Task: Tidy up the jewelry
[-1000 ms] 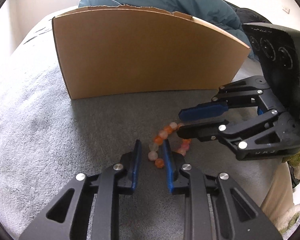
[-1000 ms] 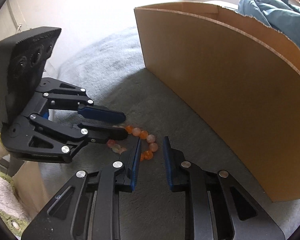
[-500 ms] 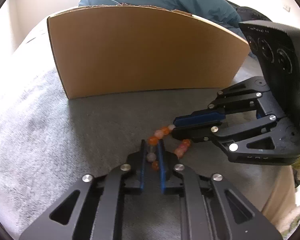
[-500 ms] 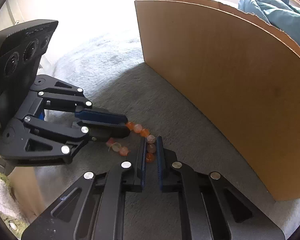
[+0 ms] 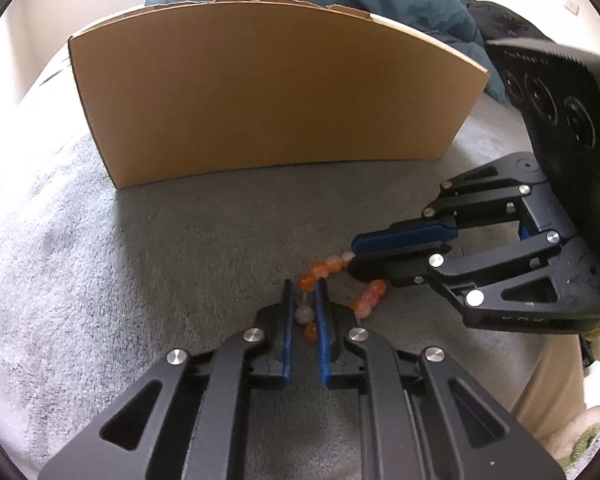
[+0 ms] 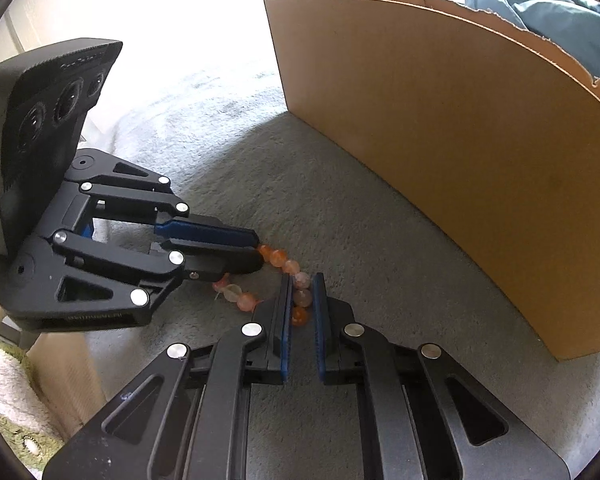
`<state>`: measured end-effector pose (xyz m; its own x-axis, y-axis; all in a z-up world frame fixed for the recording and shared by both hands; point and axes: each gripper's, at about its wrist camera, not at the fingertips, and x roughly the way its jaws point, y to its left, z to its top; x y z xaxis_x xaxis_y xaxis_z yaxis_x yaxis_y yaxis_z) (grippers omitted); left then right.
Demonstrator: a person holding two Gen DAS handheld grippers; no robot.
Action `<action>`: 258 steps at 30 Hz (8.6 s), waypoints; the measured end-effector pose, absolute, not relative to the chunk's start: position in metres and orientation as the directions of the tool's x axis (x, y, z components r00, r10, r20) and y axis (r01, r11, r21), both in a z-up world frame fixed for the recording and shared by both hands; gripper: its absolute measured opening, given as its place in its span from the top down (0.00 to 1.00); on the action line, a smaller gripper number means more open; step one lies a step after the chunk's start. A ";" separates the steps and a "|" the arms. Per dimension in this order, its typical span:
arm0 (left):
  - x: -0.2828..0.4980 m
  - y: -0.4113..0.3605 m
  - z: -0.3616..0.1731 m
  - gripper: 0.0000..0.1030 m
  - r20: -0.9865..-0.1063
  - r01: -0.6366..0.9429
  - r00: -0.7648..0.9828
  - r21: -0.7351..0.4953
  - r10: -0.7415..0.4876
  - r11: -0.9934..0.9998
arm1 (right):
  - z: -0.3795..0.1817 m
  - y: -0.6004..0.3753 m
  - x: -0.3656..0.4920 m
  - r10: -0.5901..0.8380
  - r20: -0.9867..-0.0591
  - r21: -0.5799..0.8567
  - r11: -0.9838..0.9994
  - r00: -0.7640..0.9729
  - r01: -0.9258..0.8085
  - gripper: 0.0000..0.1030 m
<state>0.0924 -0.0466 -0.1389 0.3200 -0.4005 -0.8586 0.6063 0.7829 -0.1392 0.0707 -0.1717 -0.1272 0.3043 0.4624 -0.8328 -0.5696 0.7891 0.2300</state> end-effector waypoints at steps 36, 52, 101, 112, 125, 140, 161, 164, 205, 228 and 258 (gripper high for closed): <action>0.084 -0.056 -0.137 0.91 -0.853 0.611 0.366 -0.082 -0.373 0.787 | -0.108 -0.190 0.053 0.462 -0.821 0.219 0.797 0.335 -0.563 0.93; 0.080 -0.055 -0.133 0.91 -0.846 0.606 0.383 -0.073 -0.371 0.792 | -0.100 -0.187 0.053 0.460 -0.817 0.209 0.797 0.346 -0.567 0.93; 0.005 -0.050 0.009 0.91 -0.678 0.627 0.579 0.015 -0.453 0.779 | 0.035 -0.216 -0.020 0.447 -0.668 0.097 0.845 0.595 -0.526 0.93; 0.105 -0.085 0.056 0.91 -0.654 0.657 0.554 -0.035 -0.514 0.753 | 0.071 -0.258 0.082 0.436 -0.664 0.137 0.869 0.608 -0.475 0.93; 0.239 -0.140 -0.035 0.91 -0.835 0.614 0.353 -0.133 -0.421 0.778 | -0.017 -0.286 0.201 0.436 -0.822 0.298 0.877 0.366 -0.376 0.93; 0.254 -0.157 -0.094 0.87 -0.933 0.568 0.195 -0.143 -0.302 0.811 | -0.082 -0.281 0.225 0.372 -0.912 0.307 0.898 0.171 -0.315 0.81; 0.217 -0.005 0.003 0.65 -0.713 0.359 0.615 -0.127 -0.337 0.925 | -0.017 -0.368 0.130 0.299 -0.773 0.346 0.938 0.559 -0.024 0.62; 0.230 0.017 -0.017 0.65 -0.746 0.284 0.587 -0.175 -0.315 0.943 | -0.028 -0.377 0.119 0.302 -0.773 0.398 0.916 0.558 0.055 0.61; 0.127 0.021 -0.055 0.79 -0.781 0.143 0.525 -0.309 -0.337 0.940 | -0.069 -0.356 0.091 0.261 -0.870 0.331 0.938 0.417 0.103 0.77; 0.036 0.035 -0.048 0.78 -0.767 0.151 0.559 -0.278 -0.314 0.949 | -0.063 -0.341 0.023 0.222 -0.865 0.298 0.949 0.451 0.105 0.77; -0.092 0.021 0.052 0.07 -0.460 0.095 0.879 -0.088 -0.125 0.992 | 0.067 -0.271 -0.131 -0.114 -0.402 0.023 0.991 0.908 0.135 0.11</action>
